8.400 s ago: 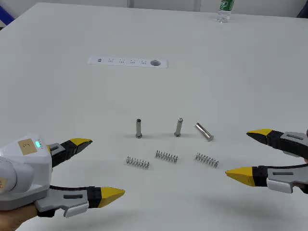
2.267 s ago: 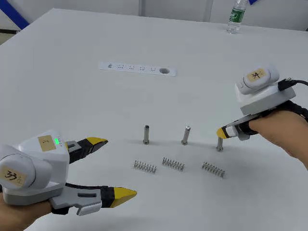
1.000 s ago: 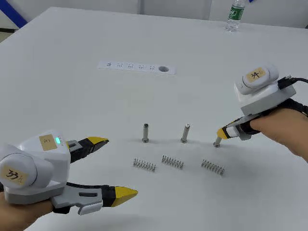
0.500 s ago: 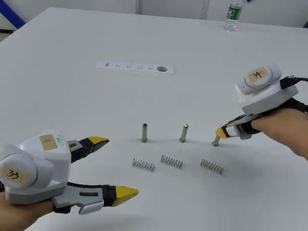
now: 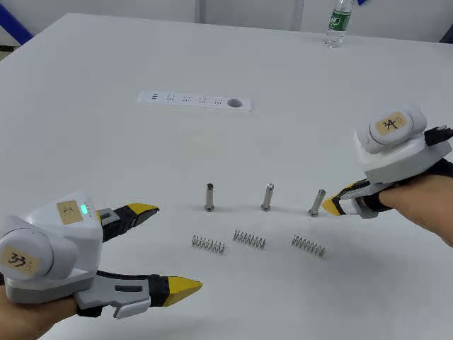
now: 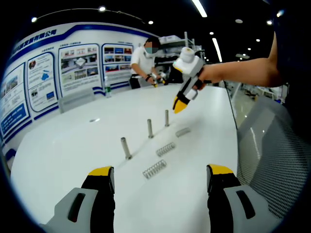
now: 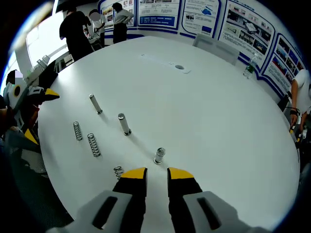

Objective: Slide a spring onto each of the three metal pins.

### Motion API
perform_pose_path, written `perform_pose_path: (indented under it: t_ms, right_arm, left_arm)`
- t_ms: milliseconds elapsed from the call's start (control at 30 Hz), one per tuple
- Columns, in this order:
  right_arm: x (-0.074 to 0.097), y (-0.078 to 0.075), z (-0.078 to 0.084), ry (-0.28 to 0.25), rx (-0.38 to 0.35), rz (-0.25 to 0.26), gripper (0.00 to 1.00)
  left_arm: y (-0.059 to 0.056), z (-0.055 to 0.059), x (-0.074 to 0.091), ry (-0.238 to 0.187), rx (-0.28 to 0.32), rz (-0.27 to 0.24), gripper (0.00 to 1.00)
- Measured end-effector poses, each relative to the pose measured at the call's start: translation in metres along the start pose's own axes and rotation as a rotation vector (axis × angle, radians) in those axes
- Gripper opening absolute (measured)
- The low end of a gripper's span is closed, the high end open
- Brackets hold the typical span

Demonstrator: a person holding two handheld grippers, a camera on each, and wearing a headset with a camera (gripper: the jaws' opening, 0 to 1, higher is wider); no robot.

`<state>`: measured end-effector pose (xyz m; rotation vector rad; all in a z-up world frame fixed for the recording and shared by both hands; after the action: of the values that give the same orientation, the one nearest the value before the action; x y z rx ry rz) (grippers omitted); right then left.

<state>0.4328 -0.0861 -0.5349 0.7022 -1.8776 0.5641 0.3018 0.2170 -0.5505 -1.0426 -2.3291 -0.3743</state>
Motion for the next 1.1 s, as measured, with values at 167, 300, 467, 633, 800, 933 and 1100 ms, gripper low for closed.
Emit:
perform_pose_path:
  t_ms: [167, 300, 467, 633, 800, 933, 1100]
  right_arm:
    - [0.001, 0.005, 0.006, 0.005, 0.007, -0.011, 0.18]
    - [-0.001, 0.011, 0.008, 0.013, 0.025, -0.026, 0.18]
    - [-0.005, 0.02, 0.01, 0.021, 0.058, -0.052, 0.18]
    - [-0.01, 0.03, 0.017, 0.046, 0.115, -0.102, 0.18]
    - [-0.016, 0.034, 0.023, 0.068, 0.17, -0.133, 0.19]
    - [-0.019, 0.036, 0.025, 0.088, 0.219, -0.144, 0.2]
    - [-0.024, 0.037, 0.024, 0.122, 0.292, -0.148, 0.2]
  left_arm:
    - [0.0, -0.001, -0.001, -0.001, -0.003, 0.004, 0.79]
    - [-0.001, -0.001, -0.001, -0.002, -0.004, 0.006, 0.79]
    - [-0.001, -0.001, 0.0, -0.003, -0.003, 0.006, 0.79]
    - [-0.002, 0.0, 0.0, 0.001, -0.003, 0.004, 0.79]
    - [-0.002, -0.001, 0.0, 0.0, -0.001, 0.003, 0.79]
    - [-0.003, -0.001, -0.001, 0.002, -0.004, 0.005, 0.79]
    - [-0.003, -0.001, -0.002, 0.003, -0.004, 0.008, 0.79]
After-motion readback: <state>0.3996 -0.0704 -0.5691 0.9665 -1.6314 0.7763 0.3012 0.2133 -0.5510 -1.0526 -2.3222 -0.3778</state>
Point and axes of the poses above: the centre of the closed fingertips' face, and the gripper's own axes: x roughly backward along the fingers, y roughly to its left, z roughly out of its underside, the point moved 9 cm from there along x, roughly backward along the fingers, and after that the axes turned 12 degrees about y, right-handed, at the moved point
